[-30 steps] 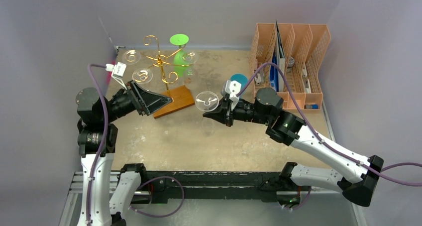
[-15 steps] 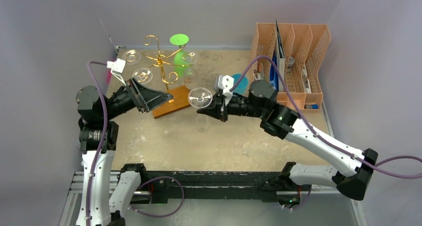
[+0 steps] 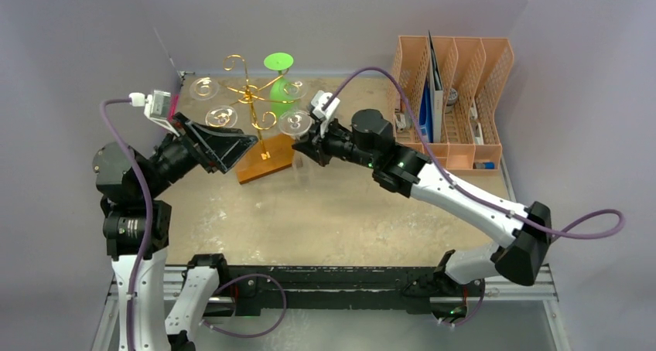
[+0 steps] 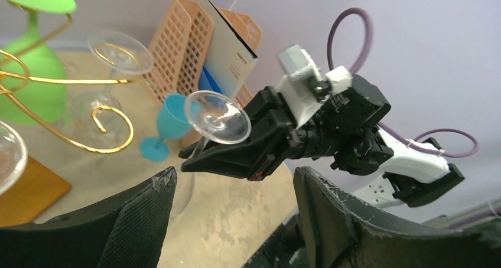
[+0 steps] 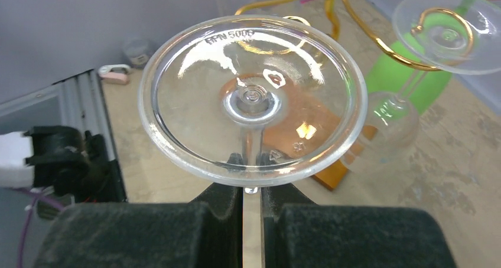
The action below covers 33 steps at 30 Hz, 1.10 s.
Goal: Place the wine glass upside down on the wine glass rack
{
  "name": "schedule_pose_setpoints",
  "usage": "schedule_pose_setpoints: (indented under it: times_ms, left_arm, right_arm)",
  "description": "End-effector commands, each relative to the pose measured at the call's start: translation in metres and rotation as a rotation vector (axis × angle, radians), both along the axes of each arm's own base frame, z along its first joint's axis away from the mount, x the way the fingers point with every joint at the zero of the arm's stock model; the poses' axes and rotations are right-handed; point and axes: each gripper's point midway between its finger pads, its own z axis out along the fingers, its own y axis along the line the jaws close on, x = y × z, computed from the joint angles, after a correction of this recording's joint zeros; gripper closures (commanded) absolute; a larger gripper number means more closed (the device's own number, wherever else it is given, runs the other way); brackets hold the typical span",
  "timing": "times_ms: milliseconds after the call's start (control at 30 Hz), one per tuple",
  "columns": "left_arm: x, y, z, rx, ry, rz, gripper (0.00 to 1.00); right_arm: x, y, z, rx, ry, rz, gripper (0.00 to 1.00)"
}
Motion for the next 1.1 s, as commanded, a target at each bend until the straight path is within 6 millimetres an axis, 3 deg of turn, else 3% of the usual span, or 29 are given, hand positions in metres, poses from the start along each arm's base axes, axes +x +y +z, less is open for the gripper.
schedule_pose_setpoints:
  times_ms: [0, 267, 567, 733, 1067]
  left_arm:
    - [0.009, 0.018, 0.013, 0.087, -0.094, 0.151, 0.3]
    - [0.017, 0.043, 0.011, 0.151, -0.144, 0.324, 0.3]
    - [0.033, 0.085, -0.017, 0.185, -0.006, 0.583, 0.3]
    - [0.032, 0.092, -0.021, 0.204, 0.014, 0.623, 0.3]
    - [0.033, 0.095, -0.025, 0.212, 0.025, 0.639, 0.3]
  right_arm:
    - [0.035, 0.009, 0.036, 0.093, -0.05, -0.132, 1.0]
    - [0.06, 0.032, 0.023, 0.092, -0.004, -0.185, 1.0]
    - [0.072, 0.06, 0.021, 0.117, -0.002, -0.144, 1.0]
    - [0.078, 0.07, 0.017, 0.125, 0.009, -0.138, 1.0]
    - [0.064, 0.081, 0.007, 0.105, 0.002, -0.032, 1.0]
